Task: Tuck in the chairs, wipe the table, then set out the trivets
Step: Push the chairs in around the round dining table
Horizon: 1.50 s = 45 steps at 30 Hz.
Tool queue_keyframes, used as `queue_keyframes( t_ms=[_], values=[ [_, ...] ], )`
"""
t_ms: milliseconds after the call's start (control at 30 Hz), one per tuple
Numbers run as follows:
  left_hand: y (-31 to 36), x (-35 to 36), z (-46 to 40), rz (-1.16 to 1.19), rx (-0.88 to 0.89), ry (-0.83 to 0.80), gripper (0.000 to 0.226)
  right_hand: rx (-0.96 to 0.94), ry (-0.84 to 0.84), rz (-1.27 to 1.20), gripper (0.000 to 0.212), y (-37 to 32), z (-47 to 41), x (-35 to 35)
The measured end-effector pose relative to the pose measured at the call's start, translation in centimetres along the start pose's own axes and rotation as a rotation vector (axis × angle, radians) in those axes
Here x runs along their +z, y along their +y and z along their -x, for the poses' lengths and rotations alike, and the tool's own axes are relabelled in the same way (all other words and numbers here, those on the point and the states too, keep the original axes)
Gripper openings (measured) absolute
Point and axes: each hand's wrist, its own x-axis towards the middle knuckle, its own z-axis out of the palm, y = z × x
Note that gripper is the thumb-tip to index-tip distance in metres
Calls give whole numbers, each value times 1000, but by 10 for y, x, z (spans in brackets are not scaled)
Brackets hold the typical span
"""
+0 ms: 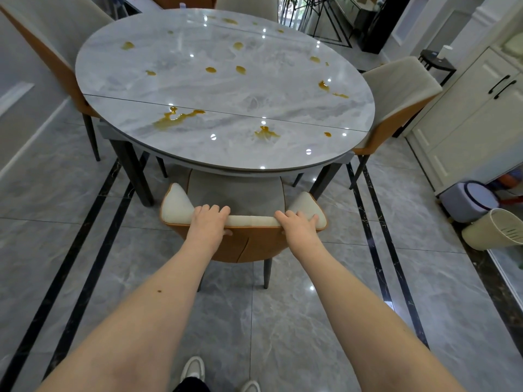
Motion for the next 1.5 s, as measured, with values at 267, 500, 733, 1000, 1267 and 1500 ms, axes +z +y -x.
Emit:
queue_keyframes(
  t_ms=[267,500,733,1000,1267,1500],
  values=[
    [1,-1,1,16,-2,-5,37,-2,24,-5,50,1,0,2],
    [1,-2,3,34,-12,4,36,7,26,-4,51,-1,0,1],
    [1,-1,2,33,-20,7,37,9,25,-7,50,-1,-1,2],
    [0,-3,2,51,-21,-12,41,8,50,-5,50,0,2,4],
    [-4,-2,11,14,41,54,52,-26,120,-43,57,4,13,8],
    [41,-23,-5,85,268,30,48,-7,172,-217,57,36,25,-7]
  ],
)
